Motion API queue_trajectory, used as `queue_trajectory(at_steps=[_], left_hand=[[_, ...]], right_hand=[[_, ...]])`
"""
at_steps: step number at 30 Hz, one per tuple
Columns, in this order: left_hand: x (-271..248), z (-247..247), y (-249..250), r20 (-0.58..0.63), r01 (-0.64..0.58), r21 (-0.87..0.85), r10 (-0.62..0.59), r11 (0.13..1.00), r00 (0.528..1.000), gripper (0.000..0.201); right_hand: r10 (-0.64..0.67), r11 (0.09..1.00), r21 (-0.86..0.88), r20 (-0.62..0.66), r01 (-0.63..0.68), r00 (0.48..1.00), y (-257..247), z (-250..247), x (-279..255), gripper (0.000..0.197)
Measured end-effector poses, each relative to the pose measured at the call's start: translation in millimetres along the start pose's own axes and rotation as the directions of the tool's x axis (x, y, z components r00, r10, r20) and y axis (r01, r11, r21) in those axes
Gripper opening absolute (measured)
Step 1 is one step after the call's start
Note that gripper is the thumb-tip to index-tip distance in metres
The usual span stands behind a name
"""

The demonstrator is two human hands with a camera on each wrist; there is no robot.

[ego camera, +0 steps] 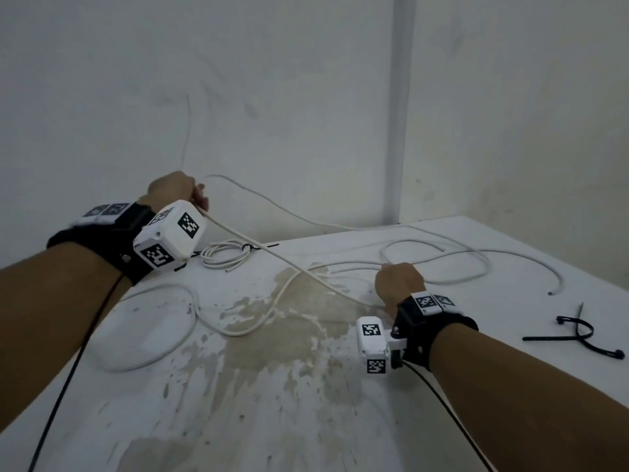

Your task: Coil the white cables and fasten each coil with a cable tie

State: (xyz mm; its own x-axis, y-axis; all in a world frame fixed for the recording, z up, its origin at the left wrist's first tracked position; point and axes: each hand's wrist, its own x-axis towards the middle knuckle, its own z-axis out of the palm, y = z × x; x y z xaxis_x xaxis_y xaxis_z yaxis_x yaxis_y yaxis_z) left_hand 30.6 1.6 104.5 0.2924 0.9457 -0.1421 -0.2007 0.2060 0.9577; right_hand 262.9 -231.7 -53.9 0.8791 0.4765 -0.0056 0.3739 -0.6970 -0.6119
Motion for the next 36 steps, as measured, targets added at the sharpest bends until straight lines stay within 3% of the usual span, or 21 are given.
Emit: queue_trajectory(at_steps=[6, 10, 14, 17, 20, 22, 25, 27, 30, 31, 34, 36], left_hand=[[6.8, -18.8, 37.1, -0.022, -0.048, 0.124, 0.051, 0.991, 0.998, 0.034], [6.6, -26.0, 49.6, -0.068, -0.17, 0.204, 0.187, 0.964, 0.98, 0.028], [-13.4, -25.0, 46.5, 0.094, -0.221, 0.45, 0.2, 0.865, 0.975, 0.029], [-28.4, -27.1, 41.4, 0.172, -0.271, 0.544, 0.21, 0.794, 0.962, 0.028], [-38.0, -32.1, 41.4, 0.167, -0.276, 0.562, 0.22, 0.779, 0.961, 0.027], [-40.7, -36.2, 42.2, 0.153, -0.286, 0.551, 0.242, 0.784, 0.958, 0.026], [-42.7, -42.5, 46.7, 0.131, -0.311, 0.491, 0.284, 0.814, 0.95, 0.024], [-43.8, -47.5, 51.7, 0.074, -0.318, 0.454, 0.32, 0.832, 0.944, 0.024], [-43.6, -51.5, 53.3, 0.033, -0.274, 0.537, 0.305, 0.798, 0.952, 0.029], [-43.1, -52.8, 50.8, 0.052, -0.231, 0.614, 0.254, 0.754, 0.966, 0.03], [-42.8, -56.8, 35.1, 0.105, -0.121, 0.823, 0.06, 0.555, 0.993, 0.03], [-41.2, -57.4, 19.8, 0.133, -0.125, 0.877, 0.017, 0.465, 0.991, 0.025]], right_hand=[[0.102, 0.994, 0.04, -0.061, -0.1, 0.993, 16.4, -10.5, 8.8, 0.036], [0.113, 0.992, 0.06, -0.085, -0.108, 0.99, 9.9, -6.0, 14.0, 0.04], [0.083, 0.995, 0.069, -0.099, -0.076, 0.992, 1.2, 0.6, 19.2, 0.036], [-0.023, 0.999, -0.045, -0.03, 0.021, 0.999, -2.5, 5.8, 22.9, 0.04], [-0.165, 0.953, -0.231, 0.154, 0.198, 0.974, -8.6, 19.1, 28.7, 0.048], [-0.225, 0.919, -0.283, 0.194, 0.274, 0.955, -12.9, 24.6, 31.3, 0.04], [-0.395, 0.911, -0.154, -0.066, 0.382, 0.916, -18.9, 18.0, 30.9, 0.018], [-0.412, 0.91, -0.141, -0.19, 0.39, 0.891, -23.2, 7.9, 31.0, 0.022], [-0.202, 0.947, -0.246, 0.037, 0.205, 0.979, -33.7, -9.9, 30.1, 0.029], [-0.156, 0.936, -0.293, 0.157, 0.197, 0.975, -40.6, -15.7, 27.2, 0.031], [-0.16, 0.866, -0.377, 0.412, 0.328, 0.897, -68.4, -35.1, 17.9, 0.03], [-0.242, 0.903, -0.217, 0.455, 0.371, 0.857, -87.3, -49.0, 9.4, 0.021]])
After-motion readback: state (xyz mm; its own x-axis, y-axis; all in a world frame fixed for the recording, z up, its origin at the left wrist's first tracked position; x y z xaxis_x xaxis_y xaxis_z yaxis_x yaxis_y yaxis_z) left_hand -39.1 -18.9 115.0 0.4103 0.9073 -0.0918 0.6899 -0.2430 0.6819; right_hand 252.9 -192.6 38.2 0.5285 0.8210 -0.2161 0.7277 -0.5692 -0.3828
